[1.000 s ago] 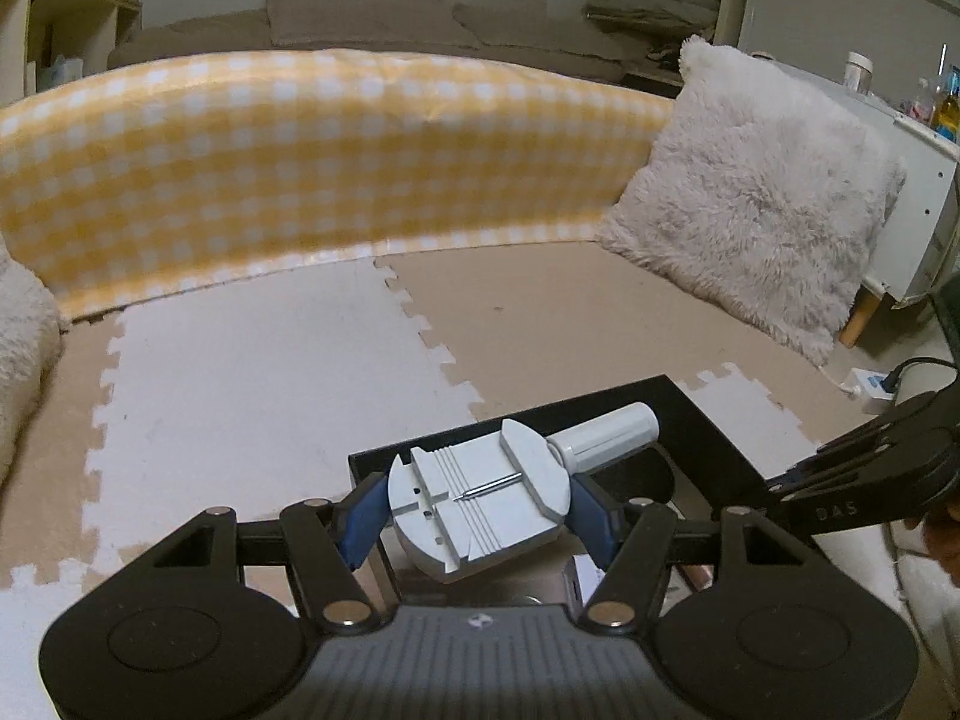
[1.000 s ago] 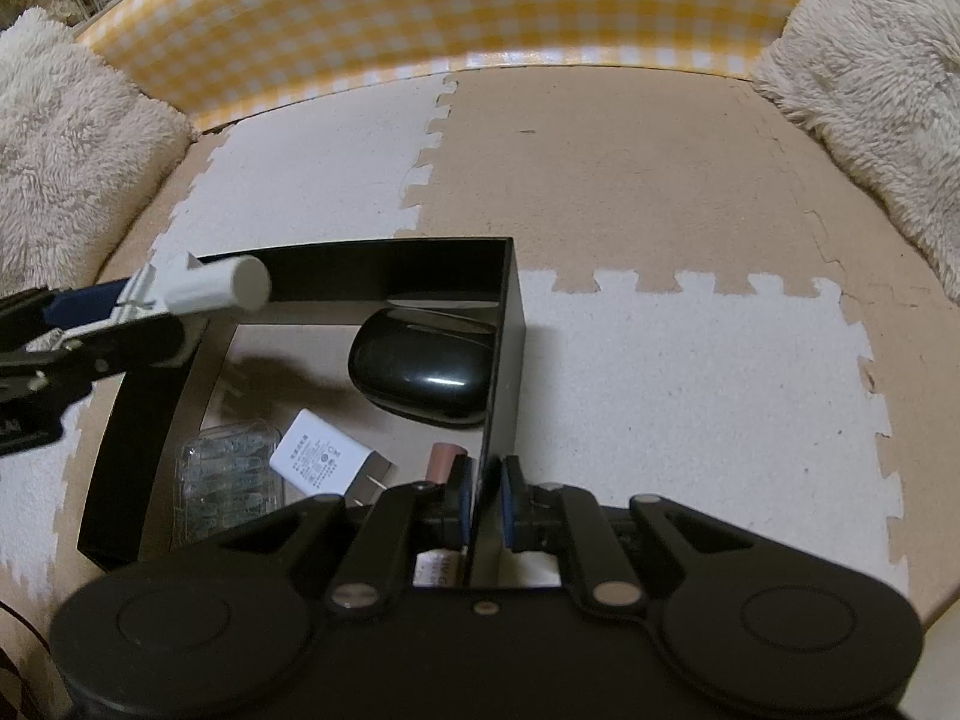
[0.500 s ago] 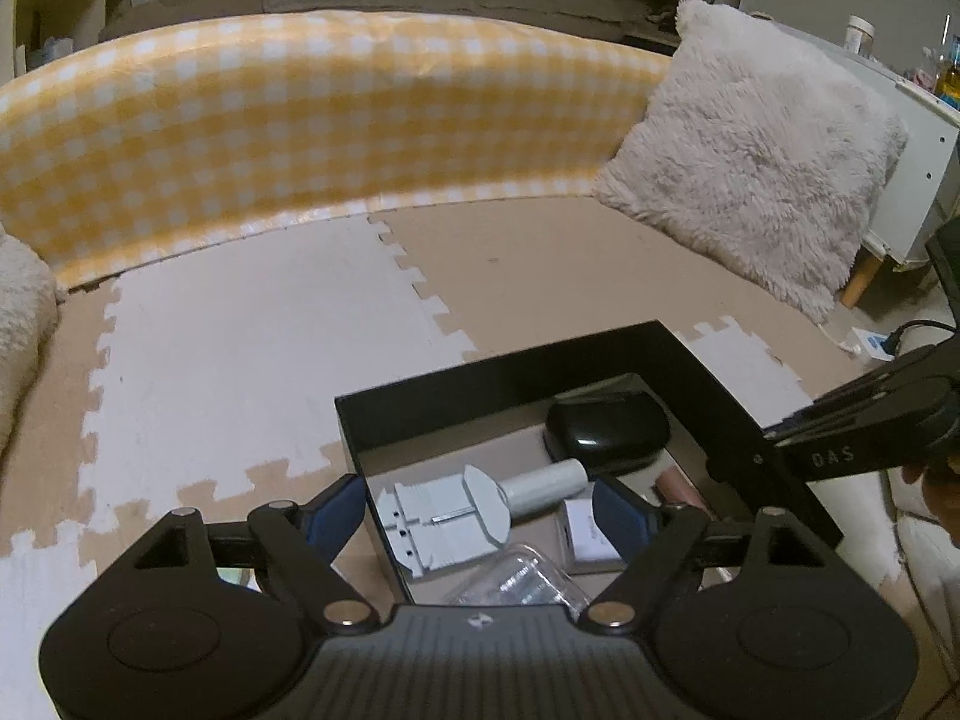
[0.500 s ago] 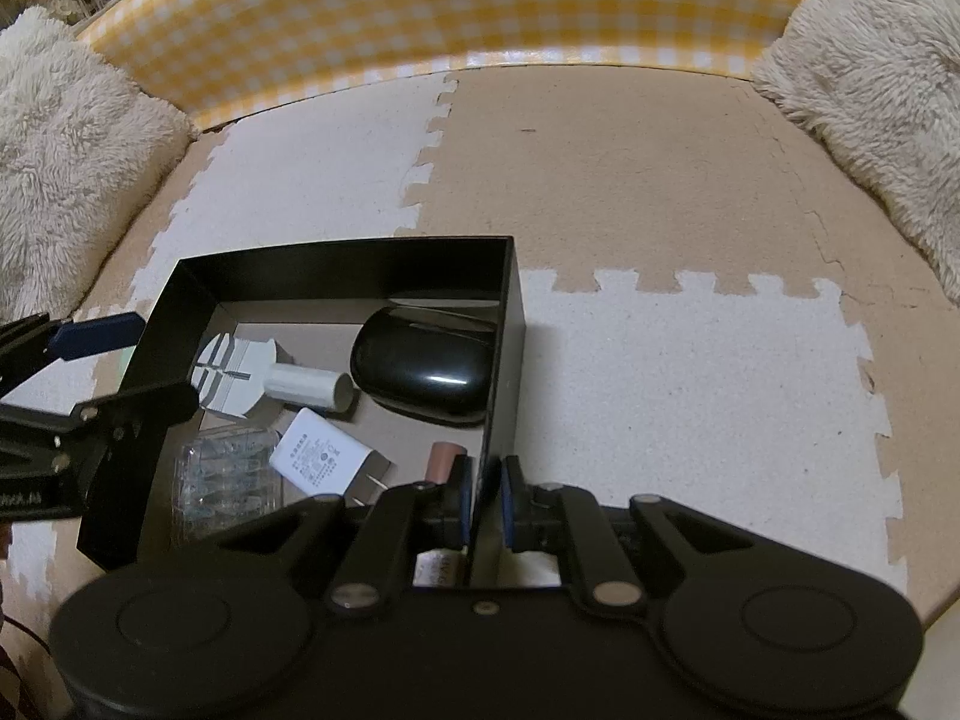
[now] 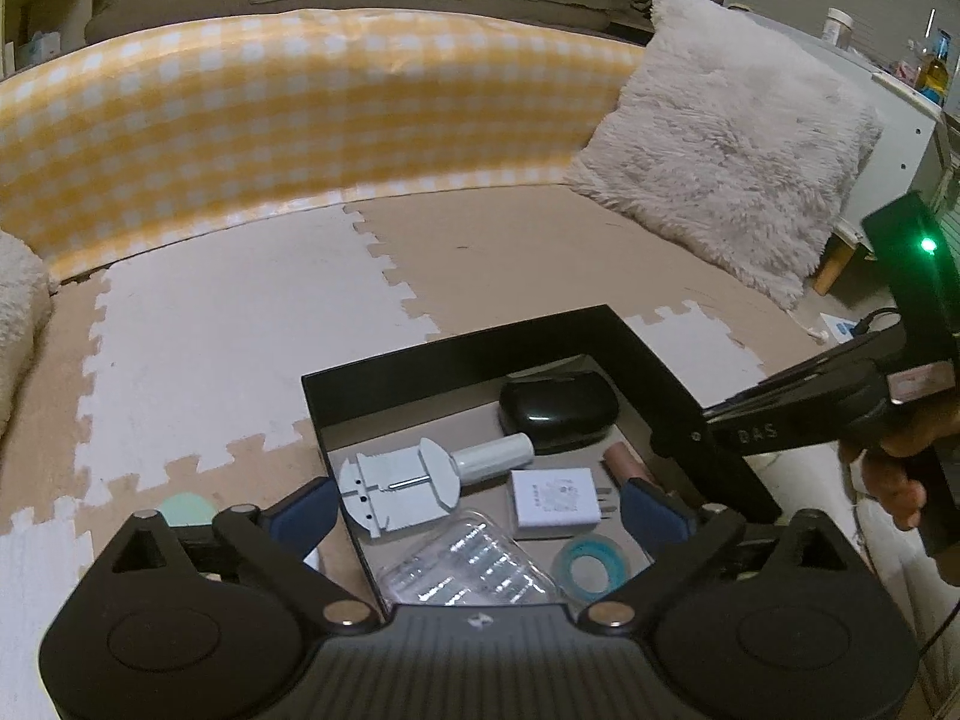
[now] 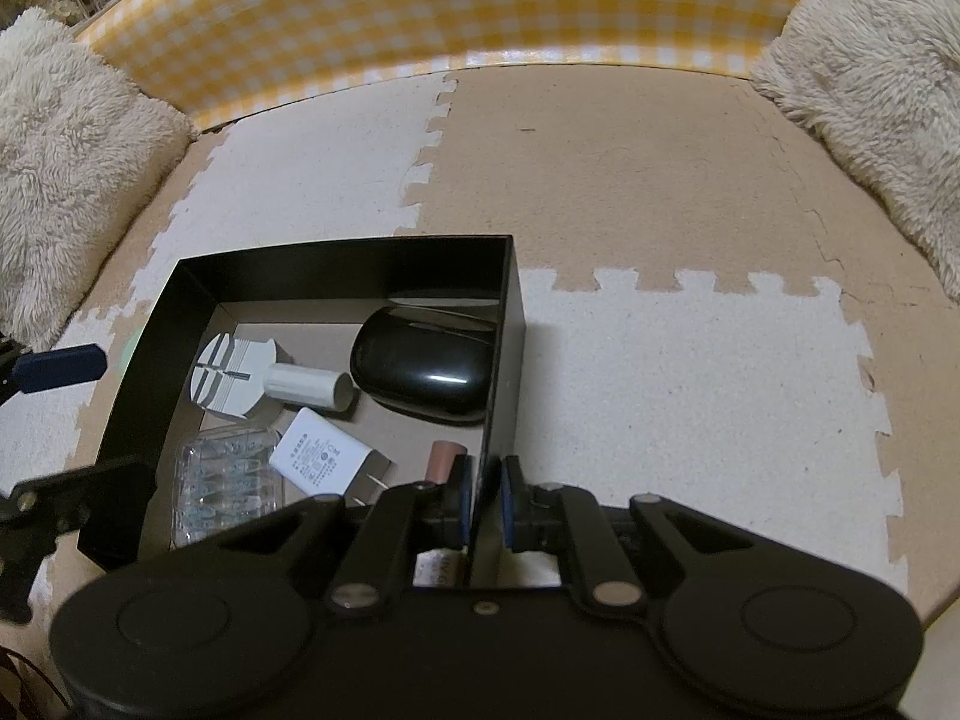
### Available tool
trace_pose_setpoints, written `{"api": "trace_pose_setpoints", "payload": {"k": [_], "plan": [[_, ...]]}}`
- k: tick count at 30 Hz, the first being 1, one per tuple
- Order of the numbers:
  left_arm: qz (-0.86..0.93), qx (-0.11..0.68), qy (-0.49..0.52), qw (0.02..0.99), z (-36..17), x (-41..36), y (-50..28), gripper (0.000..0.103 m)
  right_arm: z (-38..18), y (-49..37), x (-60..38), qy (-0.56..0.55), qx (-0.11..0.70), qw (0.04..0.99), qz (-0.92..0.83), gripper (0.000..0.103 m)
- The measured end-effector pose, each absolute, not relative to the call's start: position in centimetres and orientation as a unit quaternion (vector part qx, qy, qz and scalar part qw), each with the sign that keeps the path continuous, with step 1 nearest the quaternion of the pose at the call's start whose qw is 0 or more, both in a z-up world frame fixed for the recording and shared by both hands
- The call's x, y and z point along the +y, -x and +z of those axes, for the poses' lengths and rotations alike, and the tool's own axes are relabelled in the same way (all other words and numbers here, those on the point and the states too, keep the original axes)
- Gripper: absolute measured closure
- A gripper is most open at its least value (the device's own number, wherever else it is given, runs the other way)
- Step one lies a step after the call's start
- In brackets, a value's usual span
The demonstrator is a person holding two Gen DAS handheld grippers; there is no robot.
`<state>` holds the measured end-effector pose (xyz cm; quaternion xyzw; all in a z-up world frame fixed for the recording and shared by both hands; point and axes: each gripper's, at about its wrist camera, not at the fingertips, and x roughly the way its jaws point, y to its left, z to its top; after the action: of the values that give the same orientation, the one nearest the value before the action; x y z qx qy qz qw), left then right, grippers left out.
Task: Organize rigid objects
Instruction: 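Lower the watch pin tool into the black box and open the left tool, then move the left tool toward the green and white tape measures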
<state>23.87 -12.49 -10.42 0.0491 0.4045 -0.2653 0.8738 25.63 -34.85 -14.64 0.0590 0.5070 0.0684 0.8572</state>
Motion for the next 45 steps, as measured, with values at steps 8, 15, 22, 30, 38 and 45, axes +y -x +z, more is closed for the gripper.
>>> {"api": "trace_pose_setpoints", "payload": {"k": [8, 15, 22, 30, 38, 45], "plan": [[-0.254, 0.416, -0.053, 0.872, -10.4, -12.2, -22.9, 0.0, -14.6, -25.7, -34.8, -0.059, 0.507, 0.857, 0.069, 0.093], [-0.243, 0.422, -0.039, 0.872, -10.2, -10.8, -22.3, 0.0, -14.6, -25.7, -34.8, -0.058, 0.507, 0.857, 0.069, 0.093], [-0.221, 0.404, -0.014, 0.887, -8.3, -8.0, -22.7, 0.0, -14.6, -25.7, -34.8, -0.058, 0.507, 0.857, 0.069, 0.093], [-0.165, 0.394, 0.018, 0.904, -7.1, -3.8, -24.8, 0.0, -14.6, -25.7, -34.8, -0.058, 0.507, 0.857, 0.069, 0.093], [-0.114, 0.408, 0.036, 0.905, -8.3, -0.9, -26.5, 0.0, -14.6, -25.8, -34.8, -0.057, 0.507, 0.857, 0.069, 0.093], [-0.095, 0.447, 0.018, 0.889, -11.4, 0.5, -27.8, 0.01, -14.6, -25.7, -34.8, -0.058, 0.507, 0.857, 0.069, 0.093]]}}
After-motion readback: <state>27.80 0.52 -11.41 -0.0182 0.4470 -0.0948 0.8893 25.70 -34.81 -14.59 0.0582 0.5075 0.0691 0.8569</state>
